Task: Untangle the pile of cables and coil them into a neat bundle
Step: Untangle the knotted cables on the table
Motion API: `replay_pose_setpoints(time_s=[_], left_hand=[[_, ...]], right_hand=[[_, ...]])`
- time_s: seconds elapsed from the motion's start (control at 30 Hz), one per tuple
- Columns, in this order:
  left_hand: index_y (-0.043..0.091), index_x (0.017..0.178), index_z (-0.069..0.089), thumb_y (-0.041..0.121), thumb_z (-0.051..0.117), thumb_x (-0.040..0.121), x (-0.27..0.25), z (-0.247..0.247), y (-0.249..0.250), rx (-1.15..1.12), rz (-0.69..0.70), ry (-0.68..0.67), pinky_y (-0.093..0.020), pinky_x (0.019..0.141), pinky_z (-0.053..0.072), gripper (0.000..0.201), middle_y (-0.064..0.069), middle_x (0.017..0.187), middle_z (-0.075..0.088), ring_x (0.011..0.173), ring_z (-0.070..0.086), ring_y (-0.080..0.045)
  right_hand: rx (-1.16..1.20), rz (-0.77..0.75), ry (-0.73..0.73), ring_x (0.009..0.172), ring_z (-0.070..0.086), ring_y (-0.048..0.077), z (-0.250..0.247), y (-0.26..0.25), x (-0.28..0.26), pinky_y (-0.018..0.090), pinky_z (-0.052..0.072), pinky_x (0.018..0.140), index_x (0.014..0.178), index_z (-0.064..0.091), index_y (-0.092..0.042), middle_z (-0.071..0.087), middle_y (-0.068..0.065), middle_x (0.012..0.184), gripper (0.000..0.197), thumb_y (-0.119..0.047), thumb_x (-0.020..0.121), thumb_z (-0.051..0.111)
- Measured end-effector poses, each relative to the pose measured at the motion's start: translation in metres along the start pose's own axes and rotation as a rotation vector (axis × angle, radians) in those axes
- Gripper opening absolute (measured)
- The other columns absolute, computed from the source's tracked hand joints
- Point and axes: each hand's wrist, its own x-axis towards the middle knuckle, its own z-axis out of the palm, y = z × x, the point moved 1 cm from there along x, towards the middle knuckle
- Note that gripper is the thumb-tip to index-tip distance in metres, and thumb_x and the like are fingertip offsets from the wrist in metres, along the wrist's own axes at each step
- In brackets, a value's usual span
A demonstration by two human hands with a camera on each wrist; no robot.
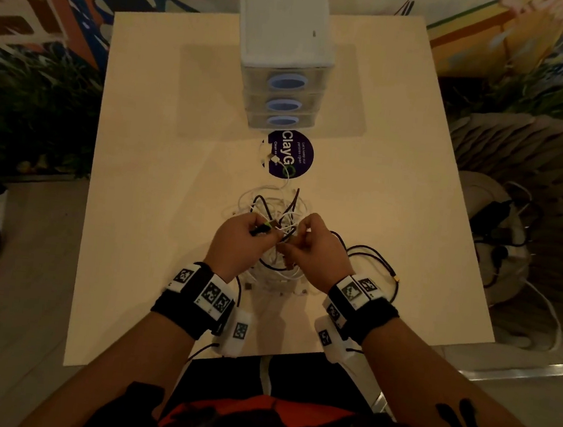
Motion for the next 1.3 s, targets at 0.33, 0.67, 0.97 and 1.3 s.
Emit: replay_pose_setpoints(time_s=[0.33, 0.67, 0.97, 1.3], left_hand=[[0.02, 0.087, 0.077, 0.045, 0.057, 0.1, 0.007, -0.005, 0.019, 0.165, 0.057, 0.074, -0.038, 0.062, 0.046, 0.035, -0.005, 0.063, 0.065, 0.065, 0.061, -0.022], [0.026, 0.09, 0.081, 0.042, 0.074, 0.088, 0.013, -0.004, 0.016, 0.184, 0.106, -0.005, -0.036, 0.075, 0.057, 0.017, 0.005, 0.08, 0.077, 0.08, 0.07, -0.01], [0.032, 0.088, 0.077, 0.039, 0.076, 0.089, 0.005, -0.004, 0.012, -0.025, 0.106, 0.184, -0.019, 0.074, 0.054, 0.008, 0.014, 0.078, 0.074, 0.078, 0.067, 0.007], [0.012, 0.09, 0.063, 0.038, 0.046, 0.107, 0.003, -0.015, 0.016, -0.131, 0.0, 0.22, -0.015, 0.065, 0.041, 0.036, 0.006, 0.076, 0.063, 0.063, 0.054, 0.007]], right_hand=[[-0.064, -0.065, -0.066, 0.066, 0.069, 0.001, -0.005, -0.004, -0.002, 0.028, 0.055, 0.071, 0.14, 0.036, -0.041, 0.075, -0.011, 0.078, 0.061, -0.029, 0.092, 0.071], [-0.234, -0.079, -0.044, 0.076, 0.069, 0.011, -0.006, -0.001, 0.003, 0.037, 0.057, 0.074, 0.119, 0.052, -0.031, 0.073, -0.009, 0.081, 0.034, -0.035, 0.091, 0.071], [-0.32, -0.234, 0.127, 0.078, 0.066, 0.02, -0.013, -0.006, 0.001, 0.034, 0.054, 0.076, 0.111, 0.065, -0.031, 0.072, -0.007, 0.093, 0.025, -0.034, 0.087, 0.07], [-0.575, -0.135, -0.087, 0.095, 0.056, 0.025, -0.019, 0.009, -0.004, 0.032, 0.044, 0.08, 0.108, 0.064, -0.029, 0.049, -0.003, 0.099, 0.04, -0.051, 0.077, 0.077]])
